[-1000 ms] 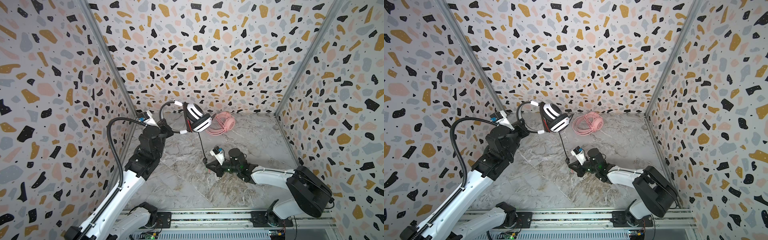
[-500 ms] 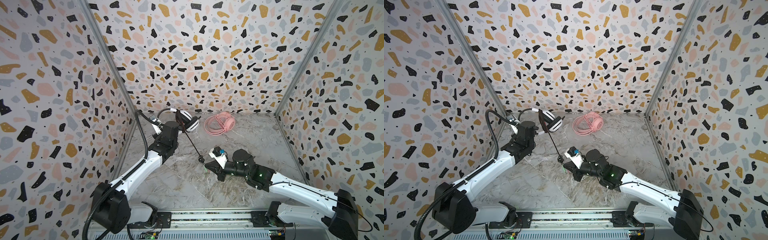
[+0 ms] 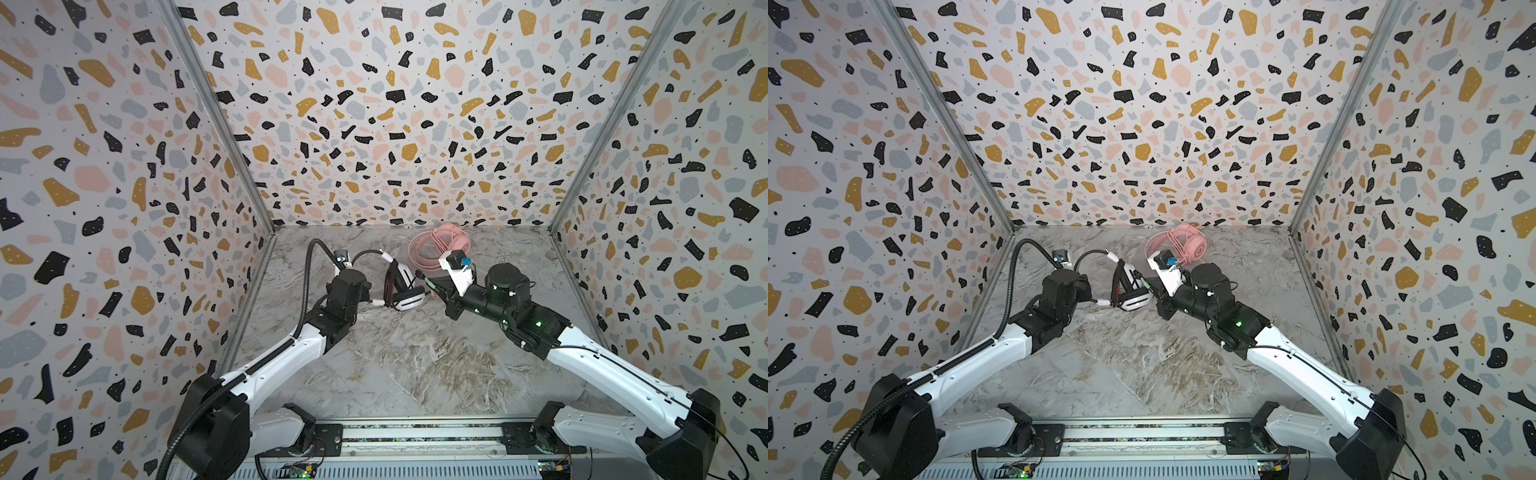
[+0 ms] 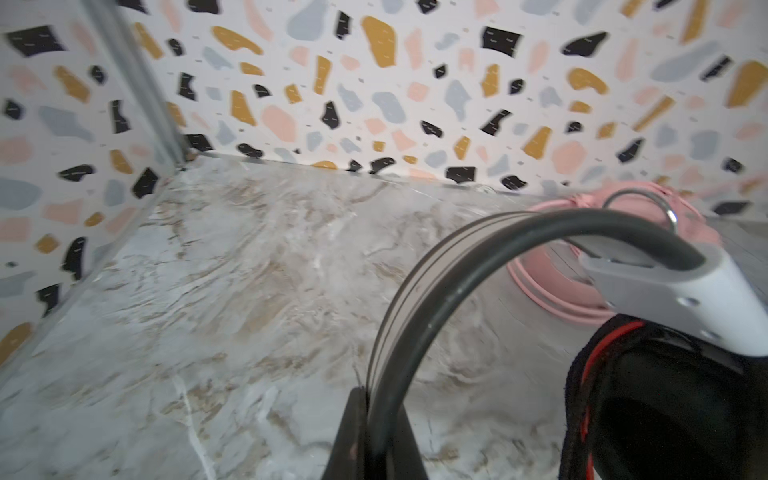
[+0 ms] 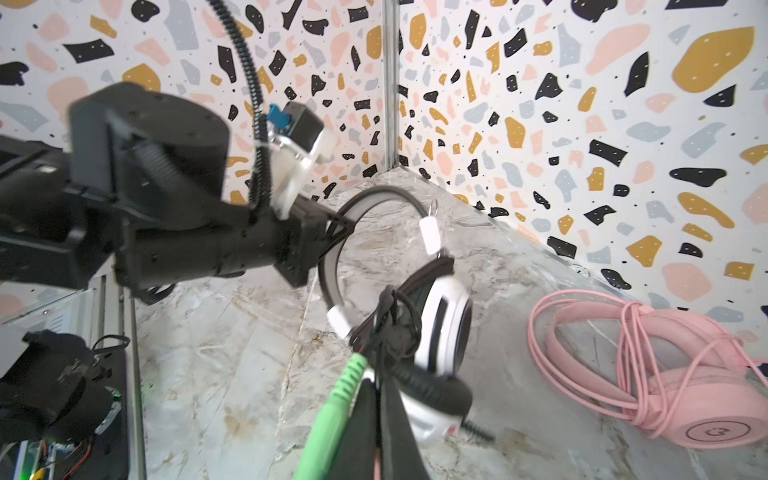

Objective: Wrap the headphones

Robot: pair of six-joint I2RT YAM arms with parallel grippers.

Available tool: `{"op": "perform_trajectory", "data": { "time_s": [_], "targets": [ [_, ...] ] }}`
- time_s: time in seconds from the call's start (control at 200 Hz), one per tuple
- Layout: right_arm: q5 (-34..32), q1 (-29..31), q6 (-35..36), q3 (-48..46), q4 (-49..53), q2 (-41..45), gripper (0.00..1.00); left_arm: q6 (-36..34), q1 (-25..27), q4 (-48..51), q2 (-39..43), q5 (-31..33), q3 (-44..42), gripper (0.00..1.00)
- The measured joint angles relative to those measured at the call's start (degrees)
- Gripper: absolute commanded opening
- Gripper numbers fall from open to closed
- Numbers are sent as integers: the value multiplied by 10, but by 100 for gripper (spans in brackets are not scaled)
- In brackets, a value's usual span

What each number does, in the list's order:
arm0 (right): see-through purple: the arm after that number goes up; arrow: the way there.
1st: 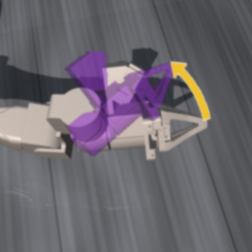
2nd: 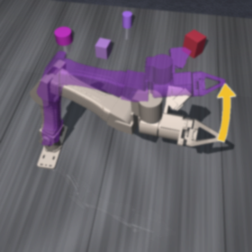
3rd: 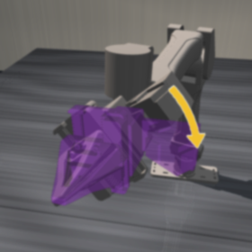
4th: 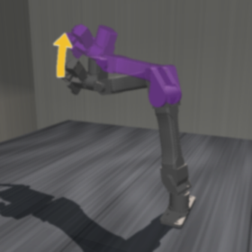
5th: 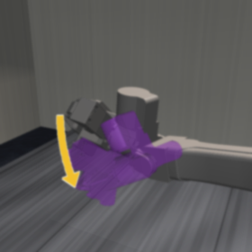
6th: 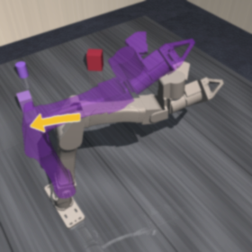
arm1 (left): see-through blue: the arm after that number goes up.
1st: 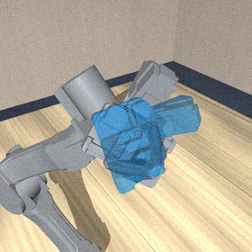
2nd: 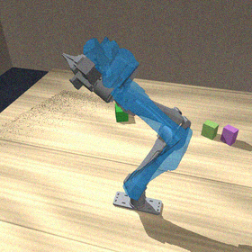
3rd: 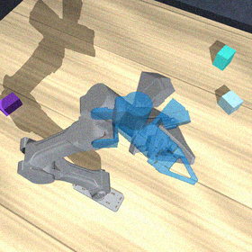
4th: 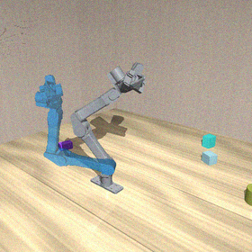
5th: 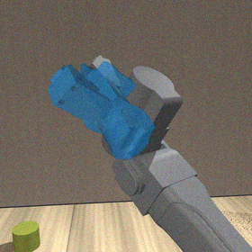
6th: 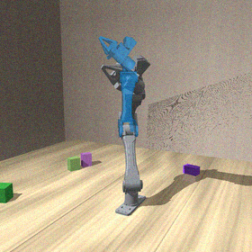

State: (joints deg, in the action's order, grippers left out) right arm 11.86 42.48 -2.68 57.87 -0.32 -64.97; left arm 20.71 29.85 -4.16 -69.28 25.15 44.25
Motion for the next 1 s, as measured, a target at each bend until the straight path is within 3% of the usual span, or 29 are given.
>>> {"op": "perform_trajectory", "data": {
  "time_s": [0.2,0.471,1.001],
  "targets": [
    [39,-72,-14,4,-13,-27,2,-52,3,-1,53,-149,-8,0],
    [82,-114,-39,-3,-28,-70,2,-65,3,-9,95,-290,-14,0],
    [213,-122,-94,-118,-137,-80,6,20,1,-71,137,-341,-65,0]
  ]
}}
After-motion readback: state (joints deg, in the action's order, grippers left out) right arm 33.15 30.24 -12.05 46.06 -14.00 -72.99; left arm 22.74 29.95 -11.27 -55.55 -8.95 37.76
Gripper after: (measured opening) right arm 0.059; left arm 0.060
